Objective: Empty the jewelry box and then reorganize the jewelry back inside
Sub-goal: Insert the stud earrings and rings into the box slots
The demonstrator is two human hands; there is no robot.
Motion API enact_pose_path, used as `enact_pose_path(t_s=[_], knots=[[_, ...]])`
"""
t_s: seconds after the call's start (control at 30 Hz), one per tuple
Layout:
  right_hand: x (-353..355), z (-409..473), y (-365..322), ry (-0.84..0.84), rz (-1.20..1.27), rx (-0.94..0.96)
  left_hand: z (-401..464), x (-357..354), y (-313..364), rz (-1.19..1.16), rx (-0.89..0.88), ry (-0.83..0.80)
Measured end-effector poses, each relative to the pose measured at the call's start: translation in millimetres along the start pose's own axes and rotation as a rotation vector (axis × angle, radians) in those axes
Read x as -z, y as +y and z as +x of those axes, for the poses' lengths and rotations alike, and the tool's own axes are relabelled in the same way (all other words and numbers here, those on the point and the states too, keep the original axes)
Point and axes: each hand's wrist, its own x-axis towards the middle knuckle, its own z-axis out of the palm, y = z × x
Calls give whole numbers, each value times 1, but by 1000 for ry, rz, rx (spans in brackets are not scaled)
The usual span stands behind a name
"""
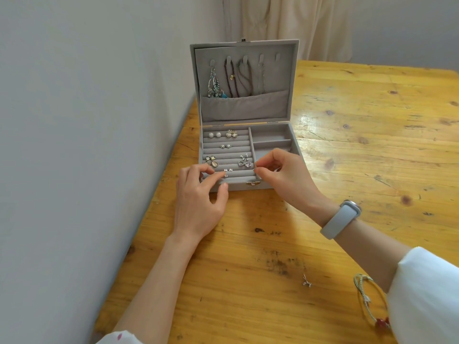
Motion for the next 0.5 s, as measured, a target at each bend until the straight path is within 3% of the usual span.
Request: enact_pose_path(t_s=[0.5], knots=[[-26, 17, -4, -159, -290, 207, 1, -2, -3, 79, -26, 31]])
